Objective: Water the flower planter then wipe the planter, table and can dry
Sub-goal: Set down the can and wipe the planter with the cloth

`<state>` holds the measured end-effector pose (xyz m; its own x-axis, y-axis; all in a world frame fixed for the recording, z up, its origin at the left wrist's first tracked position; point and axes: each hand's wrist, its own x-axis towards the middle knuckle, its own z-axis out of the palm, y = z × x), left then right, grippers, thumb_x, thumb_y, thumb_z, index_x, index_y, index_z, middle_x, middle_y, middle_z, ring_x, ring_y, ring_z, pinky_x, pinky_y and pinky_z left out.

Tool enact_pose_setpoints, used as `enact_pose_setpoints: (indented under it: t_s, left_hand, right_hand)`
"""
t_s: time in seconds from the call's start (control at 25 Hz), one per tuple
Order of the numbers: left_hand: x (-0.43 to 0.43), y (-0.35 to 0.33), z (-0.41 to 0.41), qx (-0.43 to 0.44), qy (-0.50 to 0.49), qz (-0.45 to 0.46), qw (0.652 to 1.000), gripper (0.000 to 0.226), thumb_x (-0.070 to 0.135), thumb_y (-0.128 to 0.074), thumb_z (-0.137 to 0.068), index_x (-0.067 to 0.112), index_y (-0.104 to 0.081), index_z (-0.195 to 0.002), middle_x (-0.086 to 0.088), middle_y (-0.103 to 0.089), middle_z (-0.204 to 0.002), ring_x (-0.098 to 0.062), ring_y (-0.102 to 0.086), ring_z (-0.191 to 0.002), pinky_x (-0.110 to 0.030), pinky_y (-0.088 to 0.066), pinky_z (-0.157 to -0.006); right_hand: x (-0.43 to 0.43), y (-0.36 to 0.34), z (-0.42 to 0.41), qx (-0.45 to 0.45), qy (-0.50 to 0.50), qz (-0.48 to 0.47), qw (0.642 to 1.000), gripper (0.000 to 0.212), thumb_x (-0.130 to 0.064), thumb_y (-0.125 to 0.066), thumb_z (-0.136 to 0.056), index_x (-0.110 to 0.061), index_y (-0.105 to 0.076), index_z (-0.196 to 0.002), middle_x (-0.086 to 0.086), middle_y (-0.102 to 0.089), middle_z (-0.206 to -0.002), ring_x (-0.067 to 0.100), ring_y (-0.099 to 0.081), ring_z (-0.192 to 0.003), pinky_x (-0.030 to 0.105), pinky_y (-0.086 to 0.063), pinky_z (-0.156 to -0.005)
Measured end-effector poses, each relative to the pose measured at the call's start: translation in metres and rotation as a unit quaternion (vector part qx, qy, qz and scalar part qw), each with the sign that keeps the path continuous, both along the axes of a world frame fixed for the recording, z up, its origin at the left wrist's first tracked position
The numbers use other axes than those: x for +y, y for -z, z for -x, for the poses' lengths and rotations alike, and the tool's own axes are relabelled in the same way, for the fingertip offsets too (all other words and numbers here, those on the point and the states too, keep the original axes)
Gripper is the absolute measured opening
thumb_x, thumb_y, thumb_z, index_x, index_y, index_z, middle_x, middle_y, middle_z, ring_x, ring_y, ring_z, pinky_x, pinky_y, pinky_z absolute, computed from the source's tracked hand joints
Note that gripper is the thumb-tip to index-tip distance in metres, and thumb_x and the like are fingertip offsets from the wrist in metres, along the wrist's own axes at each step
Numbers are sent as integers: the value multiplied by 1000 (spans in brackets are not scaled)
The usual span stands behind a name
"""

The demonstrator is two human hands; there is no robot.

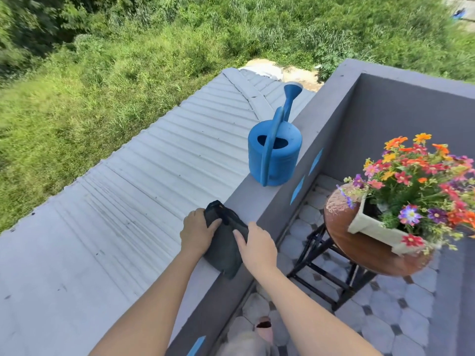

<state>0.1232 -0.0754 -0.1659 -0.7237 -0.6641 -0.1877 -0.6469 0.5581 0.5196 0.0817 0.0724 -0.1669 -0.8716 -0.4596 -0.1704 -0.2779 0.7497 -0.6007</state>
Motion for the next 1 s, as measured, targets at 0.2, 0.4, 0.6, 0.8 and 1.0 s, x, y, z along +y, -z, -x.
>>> enact_pose_setpoints:
  t_s: [0.2, 0.4, 0.6, 0.8, 1.0]
  left_hand:
    - [38, -42, 16, 23, 25, -21, 999, 36, 41, -57, -87, 12, -48, -67, 1, -54, -66, -21, -54, -69, -28, -35, -54]
    - [103, -58, 36, 61, 10, -313, 948, 28, 42, -58, -88, 16, -65, -96, -3, -71, -92, -19, -67, -85, -36, -56, -76]
    - [178, -42, 62, 69, -36, -470, 879, 21, 27, -53, -94, 9, -62, -99, -9, -70, -92, -19, -67, -77, -25, -55, -56]
    - [214, 17, 108, 118, -123, -483, 859, 22, 29, -56, -92, 12, -59, -105, -5, -67, -87, -16, -64, -67, -19, -49, -42]
    - [224, 64, 162, 278, -76, -487, 824, 25, 2, -65, -83, 12, -61, -105, -5, -69, -95, -9, -70, -66, -24, -55, -53]
  right_hand:
    - [34, -1, 19, -50, 53, 154, 985, 21, -35, -50, -94, -14, -53, -95, -3, -47, -85, 15, -47, -79, 25, -30, -65]
    - [98, 5, 32, -59, 135, 221, 964, 16, -34, -56, -91, -20, -57, -97, -2, -59, -94, 14, -56, -87, 21, -38, -72]
    - [180, 29, 26, -95, 218, 239, 941, 21, -37, -55, -92, -24, -52, -108, -4, -63, -97, 8, -57, -88, 9, -39, -68]
    - [247, 82, 40, -81, 392, 246, 883, 26, -33, -51, -94, -25, -42, -117, -2, -56, -106, 8, -56, -98, 25, -47, -86]
    - [261, 112, 106, 29, 419, 246, 873, 69, -41, -50, -92, -13, -19, -146, 11, -32, -148, 22, -32, -137, 36, -35, -107]
